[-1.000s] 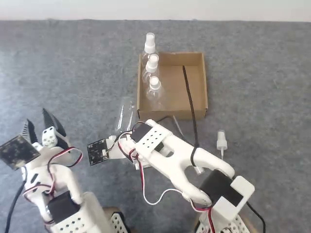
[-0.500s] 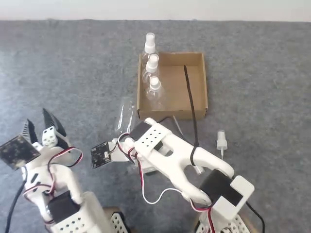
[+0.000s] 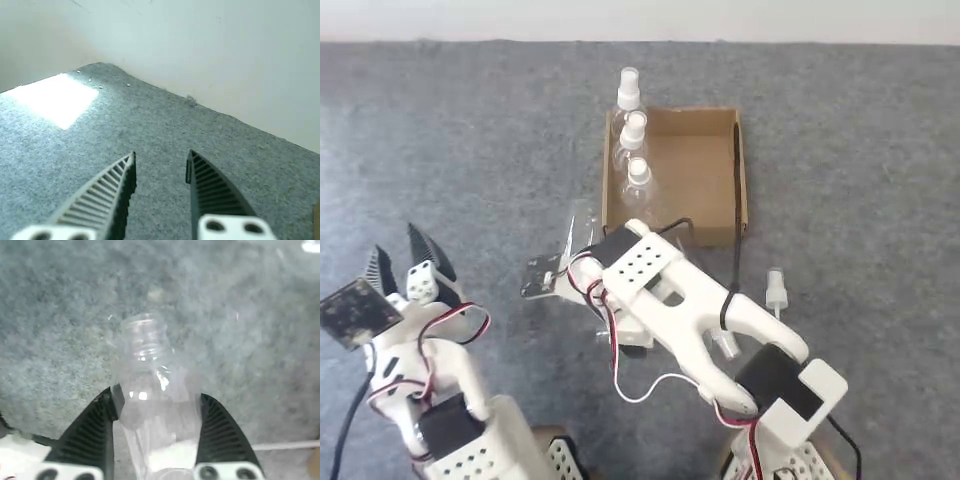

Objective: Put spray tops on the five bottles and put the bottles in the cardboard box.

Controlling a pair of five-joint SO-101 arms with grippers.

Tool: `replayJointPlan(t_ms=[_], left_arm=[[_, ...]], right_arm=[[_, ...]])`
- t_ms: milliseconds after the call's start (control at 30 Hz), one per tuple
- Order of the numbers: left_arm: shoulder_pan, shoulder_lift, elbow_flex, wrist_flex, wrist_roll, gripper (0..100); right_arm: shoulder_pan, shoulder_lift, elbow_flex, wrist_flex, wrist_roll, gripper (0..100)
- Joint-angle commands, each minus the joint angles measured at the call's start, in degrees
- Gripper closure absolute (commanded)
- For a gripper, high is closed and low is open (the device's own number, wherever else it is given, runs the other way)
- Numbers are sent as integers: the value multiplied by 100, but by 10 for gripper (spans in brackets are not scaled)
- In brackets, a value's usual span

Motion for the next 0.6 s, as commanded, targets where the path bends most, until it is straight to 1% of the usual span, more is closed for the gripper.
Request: replayJointPlan(t_ms=[0,133,300,467,567], left_arm=[[-9,-114,-48,-176,97,844],[-9,-114,-48,-176,97,844],[-9,-114,-48,-176,97,844],[-9,-114,-48,-176,97,844],[-9,-114,-48,-176,97,844]], right_arm=[[110,-48,-334,171,-378,944],[110,-31,-149,286,-431,857],[57,-31,62,277,-422,824],[-101,-31,281,391,62,747],[-110,-31,308,338,141,741]])
